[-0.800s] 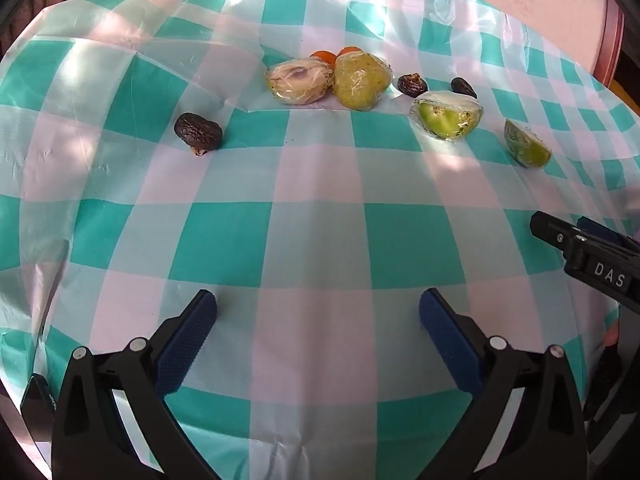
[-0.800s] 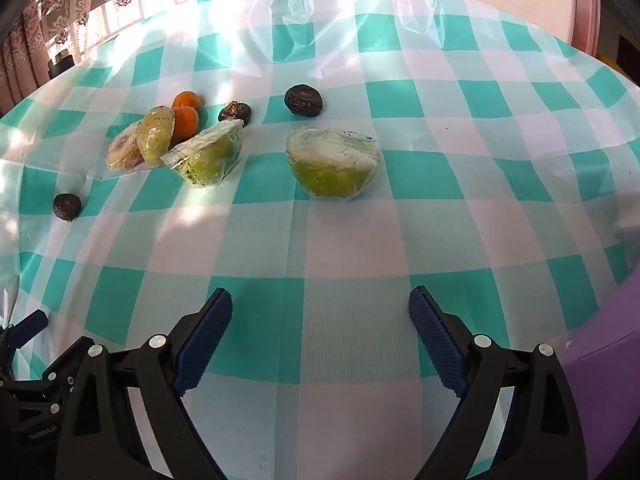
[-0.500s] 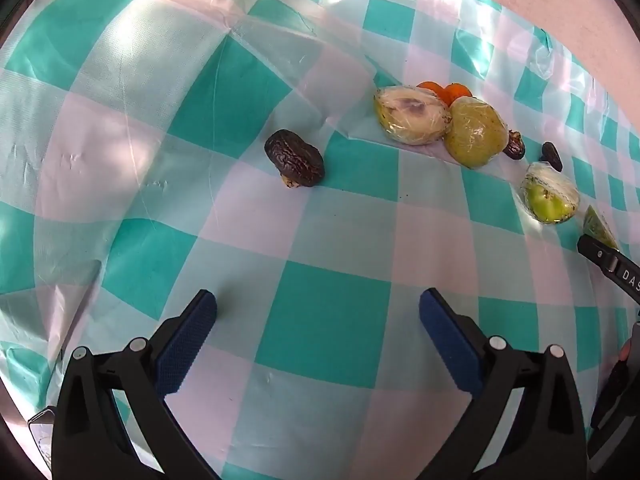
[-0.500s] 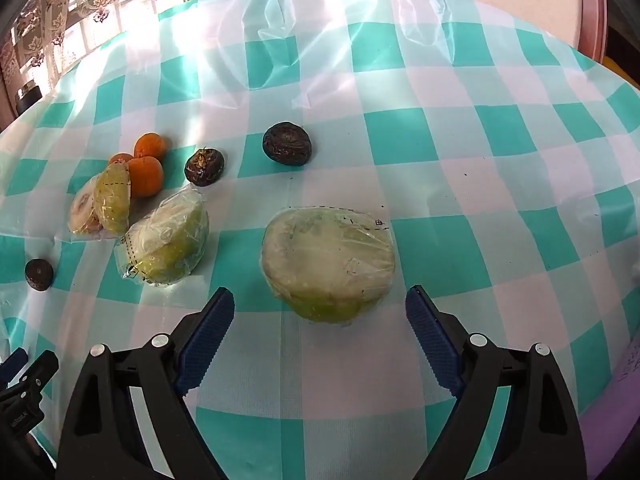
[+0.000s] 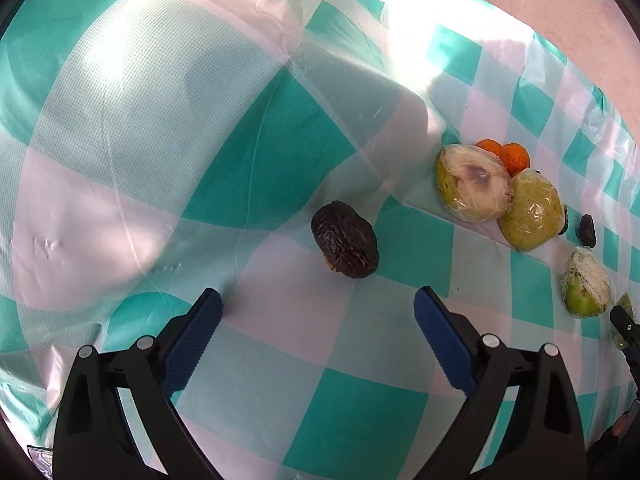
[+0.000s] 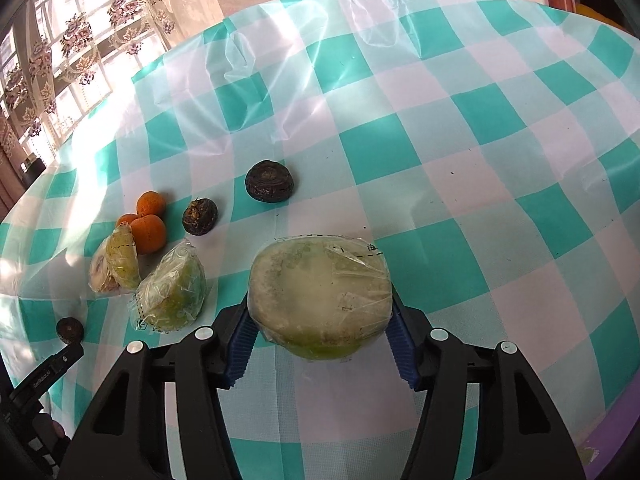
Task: Organize fruits
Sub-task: 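Grasp the wrapped green fruit with right tool while left tool grasps dark brown fruit, then carry both held fruits over to the purple box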
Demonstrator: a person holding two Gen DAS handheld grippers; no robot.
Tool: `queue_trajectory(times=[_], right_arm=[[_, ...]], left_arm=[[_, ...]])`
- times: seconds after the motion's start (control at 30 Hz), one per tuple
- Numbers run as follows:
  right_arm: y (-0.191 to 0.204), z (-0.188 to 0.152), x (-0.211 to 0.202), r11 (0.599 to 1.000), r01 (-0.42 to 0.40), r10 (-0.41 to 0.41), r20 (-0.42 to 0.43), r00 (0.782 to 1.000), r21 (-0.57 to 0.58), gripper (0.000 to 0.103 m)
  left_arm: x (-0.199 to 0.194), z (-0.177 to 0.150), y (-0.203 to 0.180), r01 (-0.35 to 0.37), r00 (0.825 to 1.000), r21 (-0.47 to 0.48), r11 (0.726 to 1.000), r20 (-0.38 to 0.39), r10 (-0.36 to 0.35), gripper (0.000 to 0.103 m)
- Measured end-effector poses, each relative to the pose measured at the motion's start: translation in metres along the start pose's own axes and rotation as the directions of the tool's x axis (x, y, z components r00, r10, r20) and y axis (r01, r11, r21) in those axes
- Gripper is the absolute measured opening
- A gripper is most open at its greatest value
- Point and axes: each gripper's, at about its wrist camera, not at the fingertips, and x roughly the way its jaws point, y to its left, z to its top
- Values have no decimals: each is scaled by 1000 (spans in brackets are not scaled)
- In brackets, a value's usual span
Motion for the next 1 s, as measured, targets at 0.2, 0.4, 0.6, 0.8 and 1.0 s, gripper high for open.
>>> queue_trajectory(times=[0.2,0.4,0.6,0.8,1.0], right_arm=[[-4,1,-7,999,-44,44,33,998,-7,57],[-5,2,-10,997,-69,70,49,996,-23,57],[-6,0,-10,996,-92,93,42,995,-18,57],[0,-11,-20,991,-123,126,47,991,-59,57],[10,-45,-40,982,-158,160,9,987,-105,57]], left_arm=[[12,17,-18,-83,996,34,996,38,82,39],[-30,-18,-3,89,993,-4,996,78,-89,28],[-51,-71,-25,226,971,-4,974,86,-225,28],[-63,-85,-14,291,954,-7,957,79,-290,28],[-73,-97,-15,306,950,4,952,67,-306,28]])
